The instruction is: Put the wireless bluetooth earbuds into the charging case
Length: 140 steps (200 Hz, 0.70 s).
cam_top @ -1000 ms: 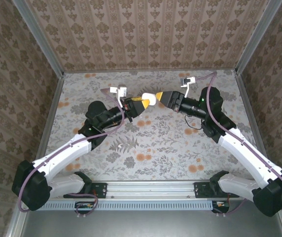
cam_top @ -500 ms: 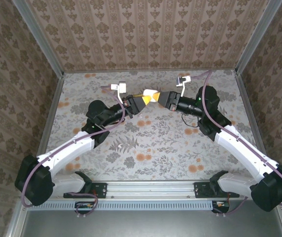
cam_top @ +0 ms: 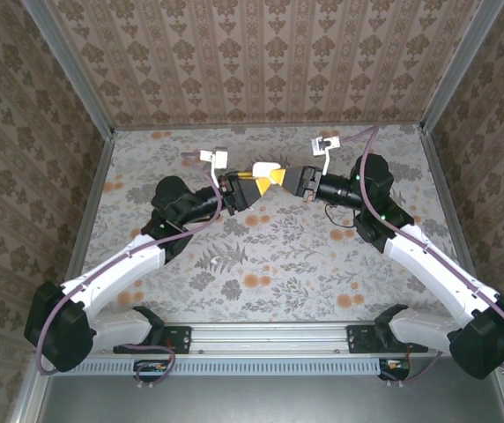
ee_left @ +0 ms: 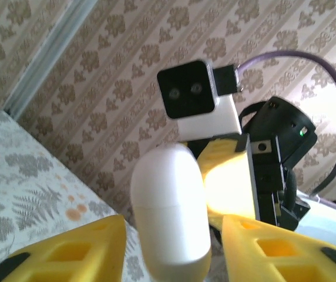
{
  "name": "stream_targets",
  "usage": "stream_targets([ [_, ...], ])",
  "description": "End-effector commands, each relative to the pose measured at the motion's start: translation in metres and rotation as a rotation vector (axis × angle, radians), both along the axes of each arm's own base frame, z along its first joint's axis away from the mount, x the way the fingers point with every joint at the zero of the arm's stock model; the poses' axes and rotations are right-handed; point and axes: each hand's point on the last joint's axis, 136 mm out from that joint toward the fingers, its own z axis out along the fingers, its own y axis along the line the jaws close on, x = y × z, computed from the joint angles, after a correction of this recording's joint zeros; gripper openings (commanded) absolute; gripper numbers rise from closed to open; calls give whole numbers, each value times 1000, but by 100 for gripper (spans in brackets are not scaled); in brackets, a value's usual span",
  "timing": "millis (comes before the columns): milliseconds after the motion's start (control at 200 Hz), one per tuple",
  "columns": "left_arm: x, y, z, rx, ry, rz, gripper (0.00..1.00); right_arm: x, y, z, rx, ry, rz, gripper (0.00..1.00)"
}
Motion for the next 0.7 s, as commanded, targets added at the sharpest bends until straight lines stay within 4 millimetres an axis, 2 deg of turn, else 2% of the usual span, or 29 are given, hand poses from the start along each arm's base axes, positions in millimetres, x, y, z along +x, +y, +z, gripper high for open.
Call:
stream_targets([
  [0,-6,12,13,20,-49,-34,49,-17,-1,12,-27,-87,44,9],
  [140,-8,25,11,38,-68,-71,51,-24,-3,13,-72,-125,49,10],
  [330,-18,27,10,64,-109,-113,52,-30,-5,14,-98,-154,57,10],
  [695,-25,6,16,52,-118,-186,52,-32,-3,6,-140,-157,65,11],
])
